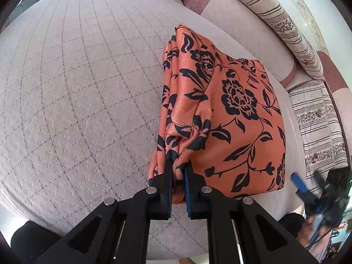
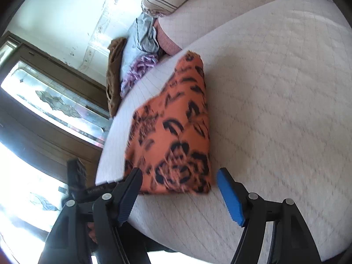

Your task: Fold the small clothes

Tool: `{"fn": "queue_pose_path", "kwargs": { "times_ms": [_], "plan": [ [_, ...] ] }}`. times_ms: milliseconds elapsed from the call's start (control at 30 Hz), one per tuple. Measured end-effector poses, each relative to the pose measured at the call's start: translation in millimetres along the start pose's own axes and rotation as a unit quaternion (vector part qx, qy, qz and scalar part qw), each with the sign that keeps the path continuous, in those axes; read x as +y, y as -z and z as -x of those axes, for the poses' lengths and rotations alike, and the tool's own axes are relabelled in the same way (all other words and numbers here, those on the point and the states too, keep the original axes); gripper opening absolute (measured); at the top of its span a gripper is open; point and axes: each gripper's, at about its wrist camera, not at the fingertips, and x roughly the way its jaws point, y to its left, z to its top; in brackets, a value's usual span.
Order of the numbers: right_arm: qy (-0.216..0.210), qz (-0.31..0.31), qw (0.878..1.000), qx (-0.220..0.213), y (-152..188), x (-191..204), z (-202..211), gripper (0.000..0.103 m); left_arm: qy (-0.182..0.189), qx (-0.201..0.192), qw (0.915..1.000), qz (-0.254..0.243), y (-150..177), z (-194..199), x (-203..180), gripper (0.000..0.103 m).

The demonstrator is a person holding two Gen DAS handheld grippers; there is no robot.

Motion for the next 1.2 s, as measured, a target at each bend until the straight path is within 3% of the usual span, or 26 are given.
{"fn": "queue_pose_path", "kwargs": {
  "times_ms": [167, 267, 333, 400, 467, 567, 633, 700, 767, 833, 933, 1000, 1067, 1200],
  "plan": [
    [-0.115, -0.027, 0.993, 0.004, -33.4, 29.4, -8.3, 0.076, -0.009, -0.006, 0.9999, -0.010, 3.1, -5.2, -1.6, 0.011],
    [-0.147, -0.041, 0.988, 0.007, -44.6, 38.0, -30.6, 0.077, -0.008, -0.007, 0.9999, -0.009, 4.8, -7.4, -0.2, 0.012],
    [-0.162, -0.076, 0.983, 0.052, -44.3, 30.0, -68.6, 0.080, -0.012, -0.005, 0.9999, -0.011, 5.7, -6.7, 0.0, 0.012],
    [-0.118, -0.104, 0.981, 0.115, -32.5, 14.0, -112.0, 0.079, -0.022, -0.005, 0.9996, -0.016, 5.8, -2.9, -2.9, 0.014],
    [-0.091, -0.073, 0.987, 0.110, -24.6, 16.2, -121.5, 0.078, -0.034, -0.028, 0.9988, -0.020, 7.6, 16.6, -11.8, 0.017],
    [-0.076, -0.052, 0.988, 0.120, -23.7, 25.0, -122.8, 0.078, -0.024, -0.096, 0.9935, -0.056, 5.8, 48.1, -38.5, 0.019],
    [-0.082, -0.060, 0.988, 0.120, -23.9, 21.3, -124.9, 0.078, -0.011, -0.121, 0.9886, -0.089, -1.1, 54.7, -61.4, 0.035],
    [-0.081, -0.060, 0.988, 0.119, -23.8, 21.5, -125.4, 0.078, -0.006, -0.116, 0.9882, -0.100, -11.9, 37.8, -70.1, 0.047],
    [-0.077, -0.052, 0.989, 0.118, -22.2, 24.0, -125.0, 0.078, -0.040, -0.077, 0.9918, -0.094, -22.4, 1.2, -64.2, 0.047],
    [-0.079, -0.045, 0.989, 0.116, -19.6, 25.2, -120.3, 0.078, -0.092, -0.027, 0.9916, -0.086, -25.3, -38.8, -50.3, 0.023],
    [-0.101, -0.057, 0.988, 0.102, -24.2, 26.7, -94.9, 0.078, -0.102, -0.041, 0.9898, -0.091, -24.6, -36.5, -45.5, 0.018],
    [-0.104, -0.051, 0.992, 0.054, -31.2, 18.3, -60.2, 0.078, -0.097, -0.037, 0.9907, -0.088, -26.4, -36.2, -42.3, 0.016],
    [-0.077, -0.063, 0.995, 0.008, -39.7, -2.1, -35.5, 0.078, -0.094, -0.038, 0.9914, -0.083, -26.8, -39.5, -37.5, 0.013],
    [-0.059, -0.144, 0.988, 0.025, -46.3, -49.1, -43.9, 0.079, -0.105, -0.043, 0.9886, -0.099, -23.7, -40.2, -44.6, 0.013]
  ]
}}
